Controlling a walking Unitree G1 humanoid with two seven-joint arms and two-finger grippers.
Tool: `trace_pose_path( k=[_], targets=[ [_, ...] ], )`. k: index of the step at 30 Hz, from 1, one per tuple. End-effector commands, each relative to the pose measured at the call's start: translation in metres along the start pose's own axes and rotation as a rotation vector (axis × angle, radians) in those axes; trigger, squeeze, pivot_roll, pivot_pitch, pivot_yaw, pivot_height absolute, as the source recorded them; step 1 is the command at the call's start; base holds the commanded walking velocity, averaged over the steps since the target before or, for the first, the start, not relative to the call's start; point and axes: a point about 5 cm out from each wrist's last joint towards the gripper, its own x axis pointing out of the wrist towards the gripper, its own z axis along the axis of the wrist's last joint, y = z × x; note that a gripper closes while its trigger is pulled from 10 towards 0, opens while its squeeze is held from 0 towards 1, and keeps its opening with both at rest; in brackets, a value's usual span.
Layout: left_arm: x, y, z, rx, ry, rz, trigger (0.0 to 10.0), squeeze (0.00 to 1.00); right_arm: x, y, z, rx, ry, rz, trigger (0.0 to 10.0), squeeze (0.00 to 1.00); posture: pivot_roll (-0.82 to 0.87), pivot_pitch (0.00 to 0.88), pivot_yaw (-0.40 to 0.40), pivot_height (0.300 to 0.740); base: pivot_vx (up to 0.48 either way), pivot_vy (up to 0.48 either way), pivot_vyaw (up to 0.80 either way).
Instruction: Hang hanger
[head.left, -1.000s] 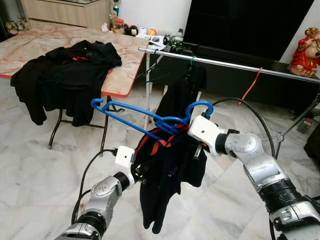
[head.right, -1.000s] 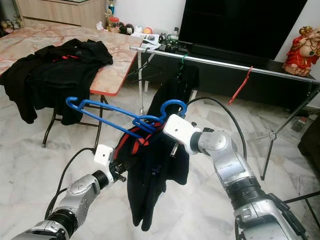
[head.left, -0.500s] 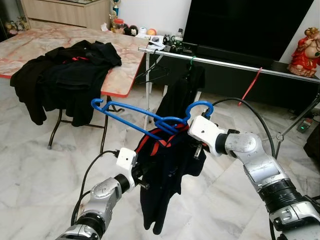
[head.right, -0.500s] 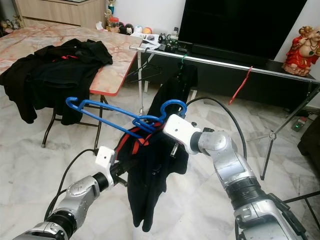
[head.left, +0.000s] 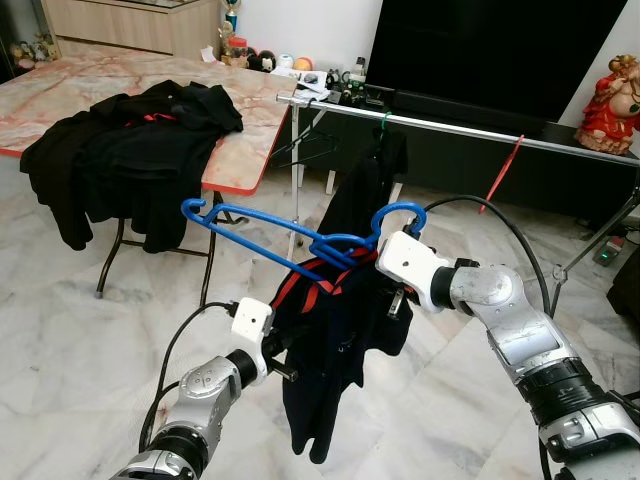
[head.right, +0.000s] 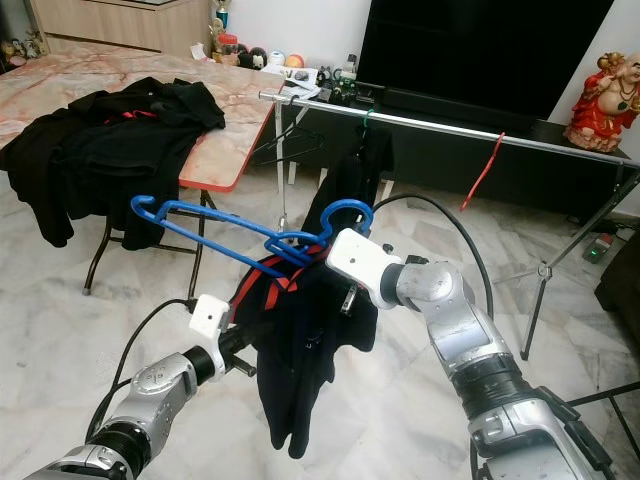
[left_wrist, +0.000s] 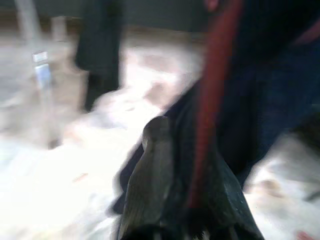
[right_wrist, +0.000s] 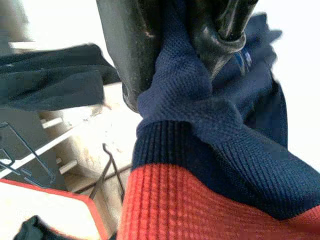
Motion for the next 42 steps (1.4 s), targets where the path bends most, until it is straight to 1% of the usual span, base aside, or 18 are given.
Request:
trace_pose_path(
  k=[1, 4, 6, 11, 17, 18, 19, 20, 21, 23, 26, 28, 32, 35, 37, 38, 39, 42],
  targets=[
    [-0.004, 0.007, -0.012, 0.007, 0.083, 0.069, 0.0, 0.0, -0.009, -0.006, -0.012, -0.025, 0.049, -0.038, 0.0, 0.0, -0.02, 0.0, -0.151, 0.74, 0.0, 0.0, 0.0],
    [-0.011, 0.02, -0.019, 0.017, 0.145, 0.189, 0.0, 0.0, -0.016, -0.005, -0.027, -0.027, 0.1, -0.033, 0.0, 0.0, -0.02, 0.0, -0.151, 0.74, 0.0, 0.0, 0.0],
    [-0.02, 0.033, -0.027, 0.002, 0.198, 0.308, 0.0, 0.0, -0.029, -0.004, -0.056, -0.025, 0.201, -0.037, 0.0, 0.0, -0.02, 0.0, -0.151, 0.74, 0.0, 0.0, 0.0],
    [-0.023, 0.034, -0.033, -0.004, 0.235, 0.328, 0.0, 0.0, -0.041, -0.003, -0.07, 0.061, 0.199, -0.037, 0.0, 0.0, -0.02, 0.0, -0.148, 0.74, 0.0, 0.0, 0.0],
    [-0.024, 0.03, -0.04, -0.017, 0.273, 0.318, 0.0, 0.0, -0.068, 0.003, -0.108, 0.1, 0.326, -0.002, 0.0, 0.0, -0.03, 0.0, -0.143, 0.74, 0.0, 0.0, 0.0],
    [-0.024, 0.03, -0.04, -0.017, 0.273, 0.318, 0.0, 0.0, -0.068, 0.003, -0.108, 0.1, 0.326, -0.002, 0.0, 0.0, -0.03, 0.0, -0.143, 0.74, 0.0, 0.0, 0.0],
    [-0.024, 0.029, -0.041, -0.027, 0.274, 0.309, 2.5, 0.0, -0.074, 0.006, -0.116, 0.09, 0.366, 0.017, 0.0, 0.0, -0.03, 0.0, -0.142, 0.74, 0.0, 0.0, 0.0],
    [-0.023, 0.027, -0.042, -0.036, 0.282, 0.295, 10.0, 0.0, -0.083, 0.01, -0.128, 0.067, 0.431, 0.037, 0.0, 0.0, -0.03, 0.0, -0.14, 0.74, 0.0, 0.0, 0.0],
    [-0.023, 0.027, -0.042, -0.036, 0.282, 0.295, 10.0, 0.0, -0.083, 0.01, -0.128, 0.067, 0.431, 0.037, 0.0, 0.0, -0.03, 0.0, -0.14, 0.74, 0.0, 0.0, 0.0],
    [-0.023, 0.024, -0.044, -0.05, 0.292, 0.269, 10.0, 0.0, -0.096, 0.014, -0.145, 0.032, 0.532, 0.047, 0.0, 0.0, -0.03, 0.0, -0.136, 0.74, 0.0, 0.0, 0.0],
    [-0.022, 0.022, -0.044, -0.064, 0.284, 0.251, 10.0, 0.0, -0.101, 0.016, -0.153, 0.062, 0.557, 0.023, 0.0, 0.0, -0.03, 0.0, -0.131, 0.74, 0.0, 0.0, 0.0],
    [-0.022, 0.021, -0.044, -0.072, 0.289, 0.245, 10.0, 0.0, -0.1, 0.02, -0.153, 0.087, 0.535, 0.029, 0.0, 0.0, -0.03, 0.0, -0.13, 0.74, 0.0, 0.0, 0.0],
    [-0.021, 0.02, -0.045, -0.102, 0.29, 0.238, 10.0, 0.0, -0.094, 0.028, -0.15, 0.198, 0.423, 0.057, 0.0, 0.0, -0.03, 0.0, -0.129, 0.74, 0.0, 0.0, 0.0],
    [-0.022, 0.021, -0.045, -0.101, 0.292, 0.238, 10.0, 0.0, -0.097, 0.031, -0.154, 0.176, 0.446, 0.086, 0.0, 0.0, -0.03, 0.0, -0.129, 0.74, 0.0, 0.0, 0.0],
    [-0.023, 0.021, -0.045, -0.101, 0.296, 0.238, 10.0, 0.0, -0.101, 0.037, -0.158, 0.154, 0.48, 0.155, 0.0, 0.0, -0.03, 0.0, -0.129, 0.74, 0.0, 0.0, 0.0],
    [-0.023, 0.022, -0.046, -0.102, 0.298, 0.238, 10.0, 0.0, -0.106, 0.042, -0.16, 0.108, 0.502, 0.231, 0.0, 0.0, -0.03, 0.0, -0.131, 0.74, 0.0, 0.0, 0.0],
    [-0.023, 0.022, -0.046, -0.102, 0.298, 0.238, 10.0, 0.0, -0.106, 0.042, -0.16, 0.108, 0.502, 0.231, 0.0, 0.0, -0.03, 0.0, -0.131, 0.74, 0.0, 0.0, 0.0],
    [-0.025, 0.023, -0.048, -0.112, 0.304, 0.245, 10.0, 0.0, -0.126, 0.05, -0.172, -0.004, 0.633, 0.383, 0.0, 0.0, -0.03, 0.0, -0.132, 0.74, 0.0, 0.0, 0.0]
  ],
)
